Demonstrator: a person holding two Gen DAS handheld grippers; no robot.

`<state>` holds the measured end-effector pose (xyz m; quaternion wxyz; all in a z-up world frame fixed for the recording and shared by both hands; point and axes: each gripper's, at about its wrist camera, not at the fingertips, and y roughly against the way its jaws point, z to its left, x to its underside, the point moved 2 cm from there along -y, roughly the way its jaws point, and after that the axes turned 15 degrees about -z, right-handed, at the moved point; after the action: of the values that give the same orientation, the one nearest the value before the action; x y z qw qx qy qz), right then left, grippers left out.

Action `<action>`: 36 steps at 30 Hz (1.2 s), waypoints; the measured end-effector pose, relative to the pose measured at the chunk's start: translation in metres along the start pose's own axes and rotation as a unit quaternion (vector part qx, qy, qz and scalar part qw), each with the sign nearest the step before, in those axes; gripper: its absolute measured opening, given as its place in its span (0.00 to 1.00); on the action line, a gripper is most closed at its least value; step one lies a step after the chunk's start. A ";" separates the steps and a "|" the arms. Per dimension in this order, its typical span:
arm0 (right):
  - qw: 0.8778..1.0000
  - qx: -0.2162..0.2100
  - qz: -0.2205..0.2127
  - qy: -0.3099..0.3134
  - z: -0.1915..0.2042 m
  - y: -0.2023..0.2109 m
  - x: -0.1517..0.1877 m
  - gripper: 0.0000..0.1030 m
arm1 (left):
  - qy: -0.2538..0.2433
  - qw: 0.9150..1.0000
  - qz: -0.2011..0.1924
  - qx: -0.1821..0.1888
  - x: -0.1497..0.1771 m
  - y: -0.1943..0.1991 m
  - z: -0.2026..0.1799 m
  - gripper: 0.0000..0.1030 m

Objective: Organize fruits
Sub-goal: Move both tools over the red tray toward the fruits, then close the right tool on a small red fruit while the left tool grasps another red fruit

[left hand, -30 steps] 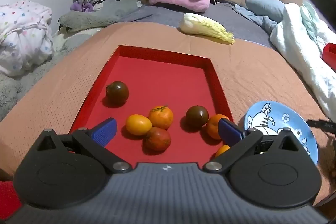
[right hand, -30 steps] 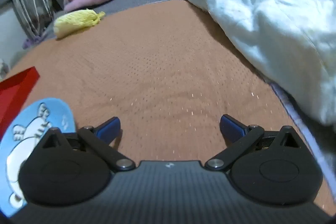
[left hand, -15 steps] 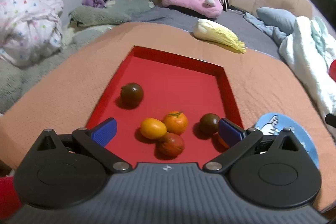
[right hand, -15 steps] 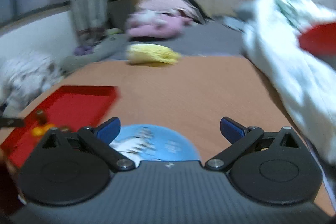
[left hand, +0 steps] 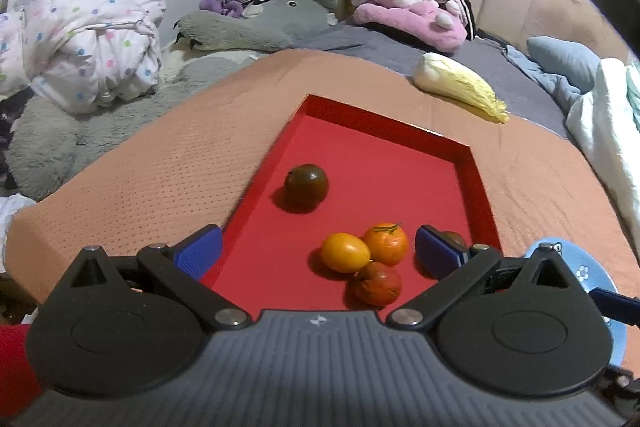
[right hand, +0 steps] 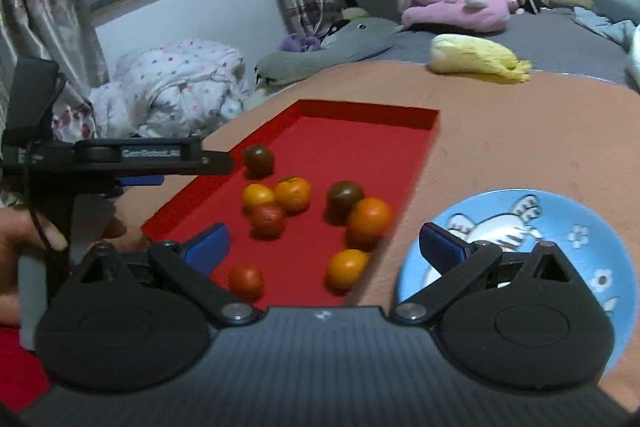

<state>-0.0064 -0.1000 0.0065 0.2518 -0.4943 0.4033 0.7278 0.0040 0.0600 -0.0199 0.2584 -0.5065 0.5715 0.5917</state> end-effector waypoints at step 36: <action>0.984 -0.077 0.160 0.027 0.047 -0.071 0.028 0.29 | 0.048 0.998 0.017 -0.025 0.005 -0.008 0.015 1.00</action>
<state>0.0132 -0.0228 -0.0346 0.0826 -0.4608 0.4264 0.7739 0.0045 0.0749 -0.0299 0.2080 -0.5312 0.5768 0.5847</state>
